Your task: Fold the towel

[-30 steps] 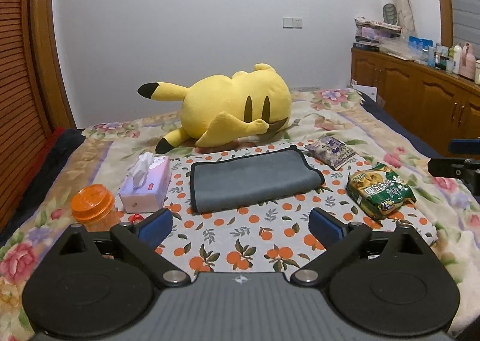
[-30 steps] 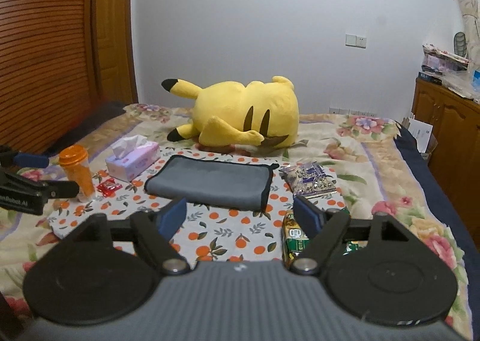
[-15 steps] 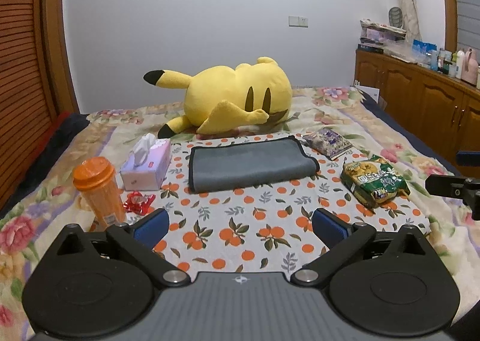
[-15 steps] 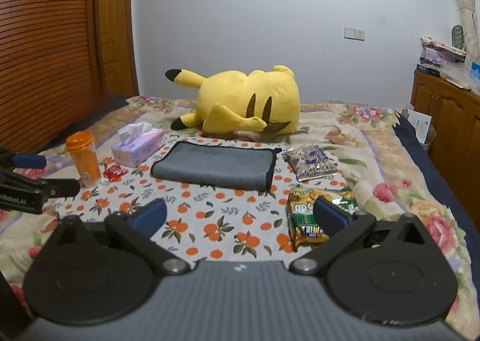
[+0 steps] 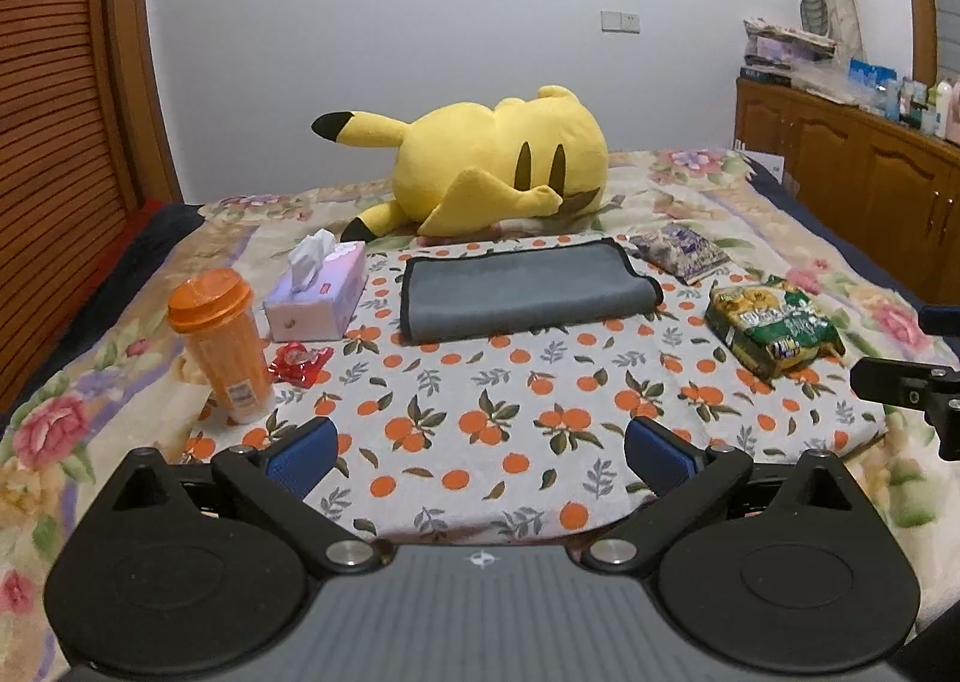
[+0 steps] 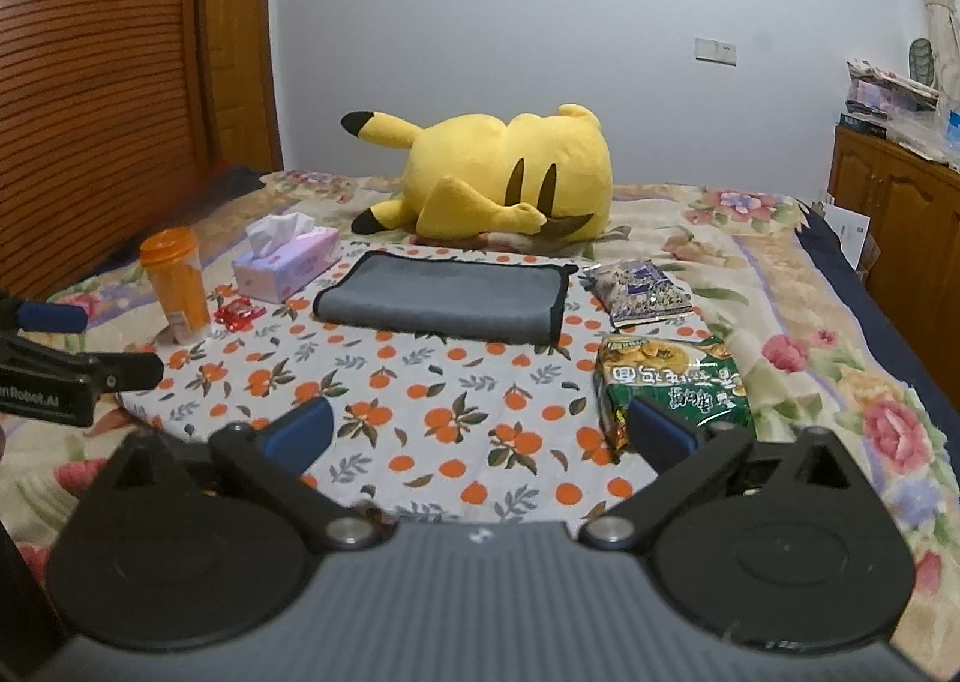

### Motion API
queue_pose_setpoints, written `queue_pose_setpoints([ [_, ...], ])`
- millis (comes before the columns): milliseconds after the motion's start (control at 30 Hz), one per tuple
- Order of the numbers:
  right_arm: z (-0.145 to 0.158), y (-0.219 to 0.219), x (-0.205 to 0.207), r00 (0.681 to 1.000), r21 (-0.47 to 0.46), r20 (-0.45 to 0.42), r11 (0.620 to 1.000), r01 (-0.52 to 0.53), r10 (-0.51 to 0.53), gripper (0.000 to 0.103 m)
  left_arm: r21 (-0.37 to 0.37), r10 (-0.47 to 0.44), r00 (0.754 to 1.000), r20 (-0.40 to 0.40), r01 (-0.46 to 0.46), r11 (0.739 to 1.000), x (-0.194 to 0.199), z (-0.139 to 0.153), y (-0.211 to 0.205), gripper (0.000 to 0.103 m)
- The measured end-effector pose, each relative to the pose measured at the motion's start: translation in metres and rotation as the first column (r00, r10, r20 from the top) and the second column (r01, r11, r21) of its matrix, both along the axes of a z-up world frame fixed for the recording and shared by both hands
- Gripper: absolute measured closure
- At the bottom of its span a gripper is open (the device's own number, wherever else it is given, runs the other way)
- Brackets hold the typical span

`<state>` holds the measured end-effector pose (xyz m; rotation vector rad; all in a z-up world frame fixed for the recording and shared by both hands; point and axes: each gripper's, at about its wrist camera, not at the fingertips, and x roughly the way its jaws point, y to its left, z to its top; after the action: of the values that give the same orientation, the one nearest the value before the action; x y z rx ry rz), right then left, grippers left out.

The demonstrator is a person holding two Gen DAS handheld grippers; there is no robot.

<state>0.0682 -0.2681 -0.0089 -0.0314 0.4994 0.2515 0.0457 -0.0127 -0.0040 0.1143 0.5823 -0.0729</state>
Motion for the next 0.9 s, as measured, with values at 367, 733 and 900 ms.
queue_pose_setpoints([
  [367, -0.018, 0.006, 0.000, 0.999, 0.022, -0.035, 1.000, 0.008, -0.007, 0.000, 0.019, -0.012, 0.999, -0.039, 0.013, 1.000, 0.000, -0.023, -0.005, 0.000],
  [733, -0.033, 0.009, 0.004, 0.997, -0.001, -0.067, 1.000, 0.026, -0.026, 0.000, -0.001, -0.015, 0.999, -0.051, 0.015, 1.000, 0.000, -0.037, -0.004, 0.000],
  [900, -0.035, 0.009, 0.005, 0.996, -0.004, -0.076, 0.999, 0.037, -0.037, 0.000, 0.008, -0.012, 0.998, -0.054, 0.012, 1.000, -0.001, -0.040, -0.003, 0.000],
])
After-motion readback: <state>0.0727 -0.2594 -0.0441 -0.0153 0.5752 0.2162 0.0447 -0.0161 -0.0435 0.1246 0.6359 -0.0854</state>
